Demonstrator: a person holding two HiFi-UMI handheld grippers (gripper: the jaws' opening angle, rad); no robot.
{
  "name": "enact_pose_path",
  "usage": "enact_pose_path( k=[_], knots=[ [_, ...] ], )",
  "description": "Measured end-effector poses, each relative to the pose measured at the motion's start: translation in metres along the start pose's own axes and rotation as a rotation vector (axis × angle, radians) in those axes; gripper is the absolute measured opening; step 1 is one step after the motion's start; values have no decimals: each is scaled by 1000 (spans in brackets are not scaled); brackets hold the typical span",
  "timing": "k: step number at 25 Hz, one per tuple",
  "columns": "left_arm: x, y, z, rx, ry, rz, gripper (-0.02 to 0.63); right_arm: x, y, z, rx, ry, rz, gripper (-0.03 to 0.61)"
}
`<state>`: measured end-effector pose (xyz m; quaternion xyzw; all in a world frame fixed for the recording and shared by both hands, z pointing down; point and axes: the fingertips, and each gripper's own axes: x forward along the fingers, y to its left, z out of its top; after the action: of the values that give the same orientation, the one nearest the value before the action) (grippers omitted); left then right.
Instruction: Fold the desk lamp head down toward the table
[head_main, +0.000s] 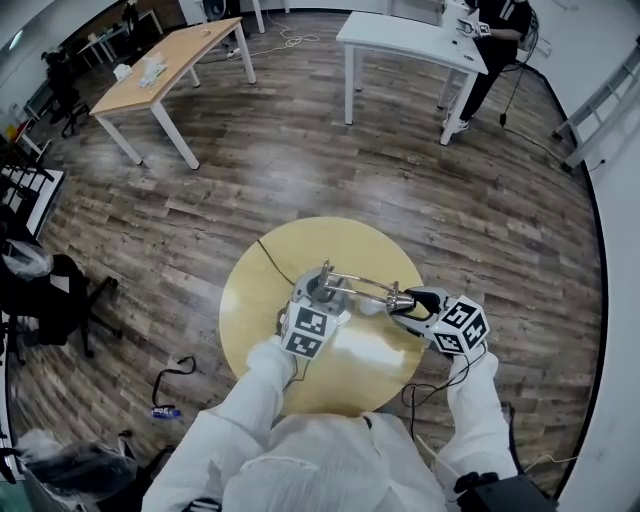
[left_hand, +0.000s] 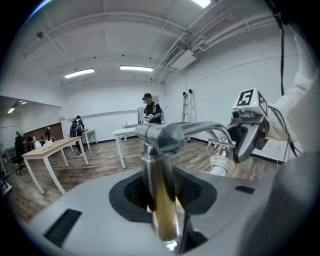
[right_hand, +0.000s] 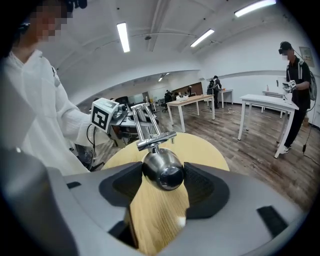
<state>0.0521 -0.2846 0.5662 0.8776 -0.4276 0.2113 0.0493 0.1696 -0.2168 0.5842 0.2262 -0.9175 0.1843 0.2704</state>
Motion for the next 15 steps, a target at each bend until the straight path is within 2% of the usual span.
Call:
enact_pose_path(
  k=[15],
  knots=[
    [0, 1, -7, 12, 15, -20, 112, 49, 2, -20, 71, 9, 29, 255]
  ],
)
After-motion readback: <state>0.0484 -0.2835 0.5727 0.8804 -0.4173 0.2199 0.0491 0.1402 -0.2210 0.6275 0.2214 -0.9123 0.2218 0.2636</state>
